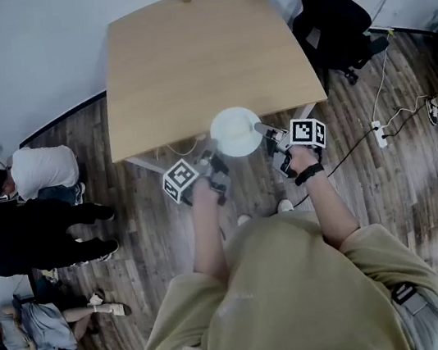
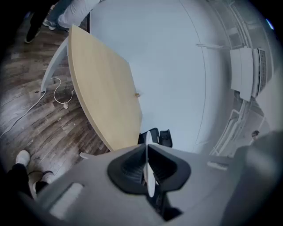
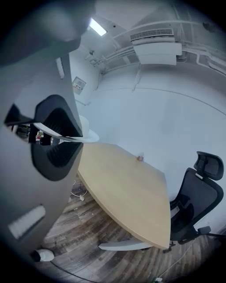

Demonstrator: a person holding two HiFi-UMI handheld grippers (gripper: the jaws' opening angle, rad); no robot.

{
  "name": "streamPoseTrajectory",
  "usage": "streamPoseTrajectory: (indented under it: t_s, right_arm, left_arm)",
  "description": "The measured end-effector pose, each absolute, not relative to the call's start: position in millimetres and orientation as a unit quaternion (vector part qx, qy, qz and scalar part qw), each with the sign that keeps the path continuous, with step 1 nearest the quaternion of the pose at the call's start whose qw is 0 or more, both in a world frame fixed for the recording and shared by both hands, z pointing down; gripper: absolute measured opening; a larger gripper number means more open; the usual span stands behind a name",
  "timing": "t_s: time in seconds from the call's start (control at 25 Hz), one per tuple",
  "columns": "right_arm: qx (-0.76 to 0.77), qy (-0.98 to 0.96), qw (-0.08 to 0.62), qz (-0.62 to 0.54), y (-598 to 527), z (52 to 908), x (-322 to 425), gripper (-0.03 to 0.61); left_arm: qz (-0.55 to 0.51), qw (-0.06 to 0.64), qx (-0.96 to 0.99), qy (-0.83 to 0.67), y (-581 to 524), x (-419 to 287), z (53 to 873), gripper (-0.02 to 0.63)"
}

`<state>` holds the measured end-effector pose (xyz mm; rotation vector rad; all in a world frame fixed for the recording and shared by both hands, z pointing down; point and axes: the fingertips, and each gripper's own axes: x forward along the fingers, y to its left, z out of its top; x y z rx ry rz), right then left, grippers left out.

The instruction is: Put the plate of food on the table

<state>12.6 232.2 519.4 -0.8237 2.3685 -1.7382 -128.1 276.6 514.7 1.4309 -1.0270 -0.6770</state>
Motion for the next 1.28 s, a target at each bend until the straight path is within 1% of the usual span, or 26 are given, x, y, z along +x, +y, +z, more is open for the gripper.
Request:
streamPoseTrajectory:
  t_s: [0.2, 0.44, 0.68, 1.0, 1.28]
  right_arm:
    - [-0.271, 0.772, 0.044, -0.574, 242, 524, 1, 0.041]
    - [-0.273, 0.775, 0.042, -0.568, 277, 528, -45, 0.044]
    - [-0.279, 0.772, 0.022, -0.571, 284, 541, -35, 0.048]
    - [-0.269, 0.777, 0.023, -0.569, 236, 549, -49, 0.048]
    - [-0.261, 0.783, 0.026, -0.564, 150, 537, -37, 0.048]
  left_arm:
    - [-0.288, 0.588, 0.613, -0.443, 286, -139, 514, 0.014]
    - [-0.297, 0.582, 0.617, -0.438, 317, -187, 516, 0.014]
    - [-0.298, 0.59, 0.616, -0.429, 322, -177, 527, 0.014]
    - [-0.304, 0.587, 0.601, -0.45, 282, -189, 537, 0.014]
    - [-0.298, 0.578, 0.604, -0.461, 206, -172, 524, 0.014]
